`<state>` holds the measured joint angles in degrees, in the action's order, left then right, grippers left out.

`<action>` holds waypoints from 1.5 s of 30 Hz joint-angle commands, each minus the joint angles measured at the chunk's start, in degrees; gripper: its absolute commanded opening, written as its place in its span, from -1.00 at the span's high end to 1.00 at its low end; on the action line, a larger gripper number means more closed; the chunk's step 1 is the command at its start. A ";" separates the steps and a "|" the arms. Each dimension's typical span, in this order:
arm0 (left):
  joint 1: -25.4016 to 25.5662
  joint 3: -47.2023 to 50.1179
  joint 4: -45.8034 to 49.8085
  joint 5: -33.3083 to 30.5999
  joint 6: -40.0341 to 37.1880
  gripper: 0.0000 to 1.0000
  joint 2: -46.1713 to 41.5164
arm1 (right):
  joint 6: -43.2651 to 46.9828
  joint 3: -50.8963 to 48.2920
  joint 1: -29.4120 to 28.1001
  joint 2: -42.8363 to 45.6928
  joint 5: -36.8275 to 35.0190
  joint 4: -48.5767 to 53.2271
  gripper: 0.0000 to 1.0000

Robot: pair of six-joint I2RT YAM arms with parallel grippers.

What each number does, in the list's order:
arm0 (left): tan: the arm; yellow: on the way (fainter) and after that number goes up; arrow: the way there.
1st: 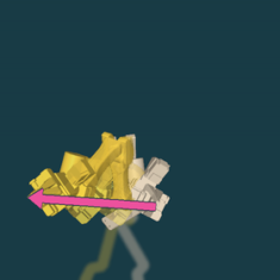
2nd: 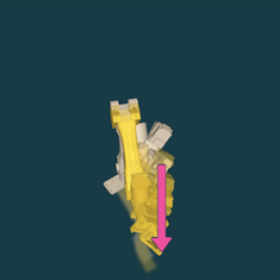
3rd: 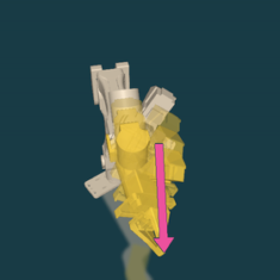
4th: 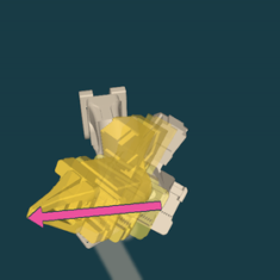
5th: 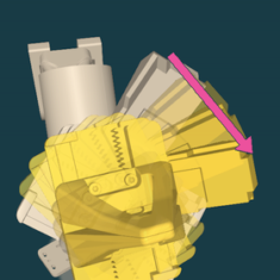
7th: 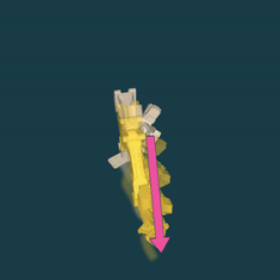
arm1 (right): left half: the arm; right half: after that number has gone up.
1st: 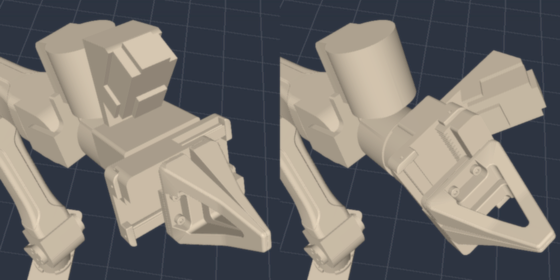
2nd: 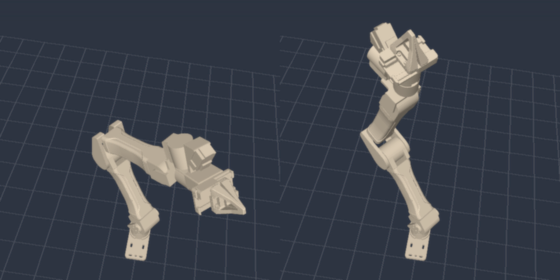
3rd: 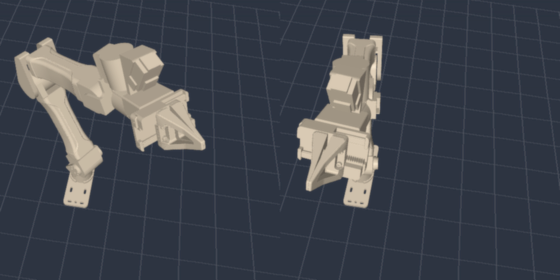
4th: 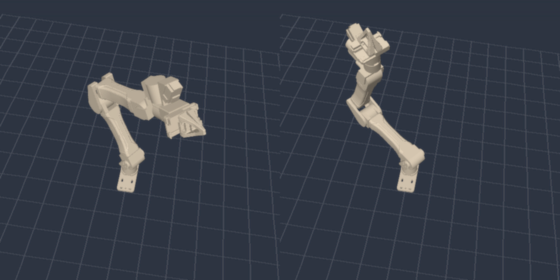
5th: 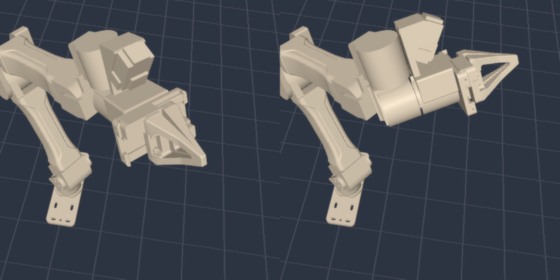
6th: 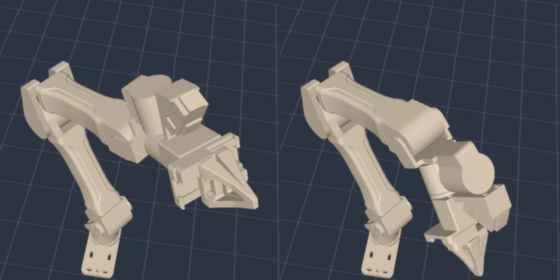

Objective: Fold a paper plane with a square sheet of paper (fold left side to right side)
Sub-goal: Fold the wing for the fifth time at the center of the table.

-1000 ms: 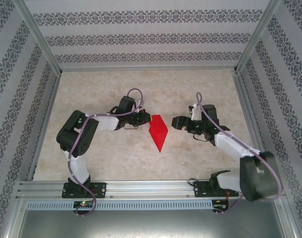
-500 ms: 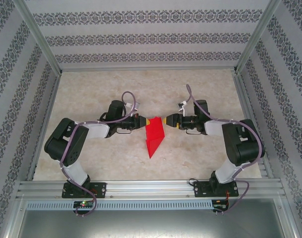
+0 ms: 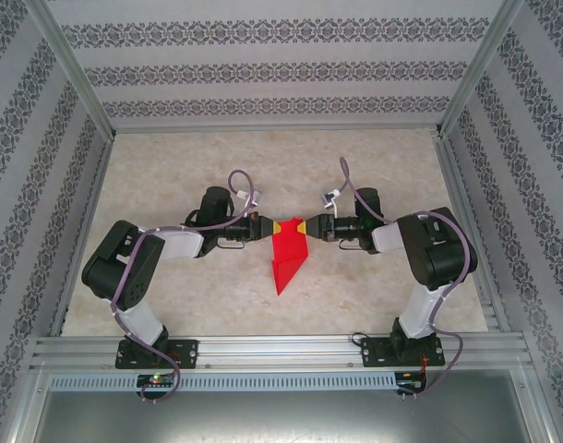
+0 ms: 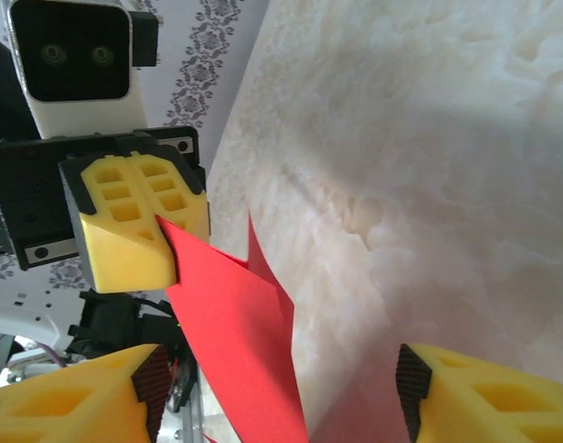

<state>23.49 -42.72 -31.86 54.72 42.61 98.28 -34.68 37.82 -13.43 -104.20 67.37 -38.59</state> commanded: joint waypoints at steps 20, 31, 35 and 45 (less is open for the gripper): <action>-0.42 -3.99 3.93 0.62 -4.53 0.61 3.08 | 14.72 1.29 0.31 7.15 -1.31 20.51 0.88; 0.48 -11.82 35.57 -16.74 -22.05 -0.35 -8.28 | 12.06 6.38 0.25 9.71 -12.12 39.60 1.00; 7.59 -12.29 46.27 -30.24 -27.73 -0.34 -14.86 | 6.33 7.73 -0.71 9.44 -15.44 41.49 1.00; 29.94 -14.19 56.54 -54.93 -22.83 -0.37 -16.05 | -1.17 14.72 -2.41 6.27 -19.35 46.75 1.00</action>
<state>50.09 -54.35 18.96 10.35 18.37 80.38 -33.28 50.15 -14.81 -96.49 49.63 5.58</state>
